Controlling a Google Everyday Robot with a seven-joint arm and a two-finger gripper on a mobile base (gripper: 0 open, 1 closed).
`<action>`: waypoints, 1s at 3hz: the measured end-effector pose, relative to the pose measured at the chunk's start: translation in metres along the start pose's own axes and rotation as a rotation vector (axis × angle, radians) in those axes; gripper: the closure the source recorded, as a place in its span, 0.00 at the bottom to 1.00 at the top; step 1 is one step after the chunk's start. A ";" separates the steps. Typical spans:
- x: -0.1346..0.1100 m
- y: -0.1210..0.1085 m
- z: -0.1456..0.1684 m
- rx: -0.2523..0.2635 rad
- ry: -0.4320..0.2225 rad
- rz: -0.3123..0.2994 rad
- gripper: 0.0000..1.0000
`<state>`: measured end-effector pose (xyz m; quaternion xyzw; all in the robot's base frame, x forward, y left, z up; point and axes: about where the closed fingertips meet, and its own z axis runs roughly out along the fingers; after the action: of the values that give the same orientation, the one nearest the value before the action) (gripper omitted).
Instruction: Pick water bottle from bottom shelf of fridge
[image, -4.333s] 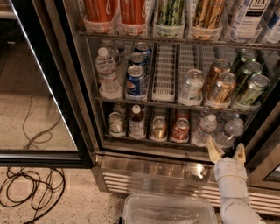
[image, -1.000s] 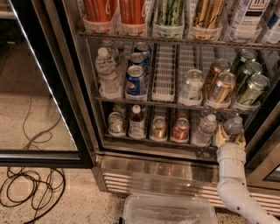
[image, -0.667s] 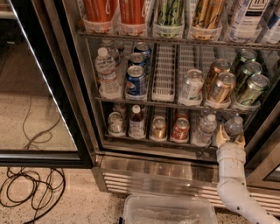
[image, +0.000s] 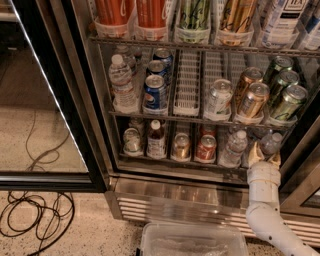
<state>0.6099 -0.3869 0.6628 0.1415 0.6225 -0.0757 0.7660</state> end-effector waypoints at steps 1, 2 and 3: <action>-0.014 0.001 -0.008 0.026 -0.045 0.047 1.00; -0.025 0.007 -0.022 0.035 -0.072 0.082 1.00; -0.031 0.017 -0.039 0.014 -0.051 0.108 1.00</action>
Offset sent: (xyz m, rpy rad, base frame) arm -0.0411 0.0241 0.0277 0.0968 -0.1318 -0.0332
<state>0.5720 -0.3606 0.6877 0.1784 0.5937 -0.0424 0.7835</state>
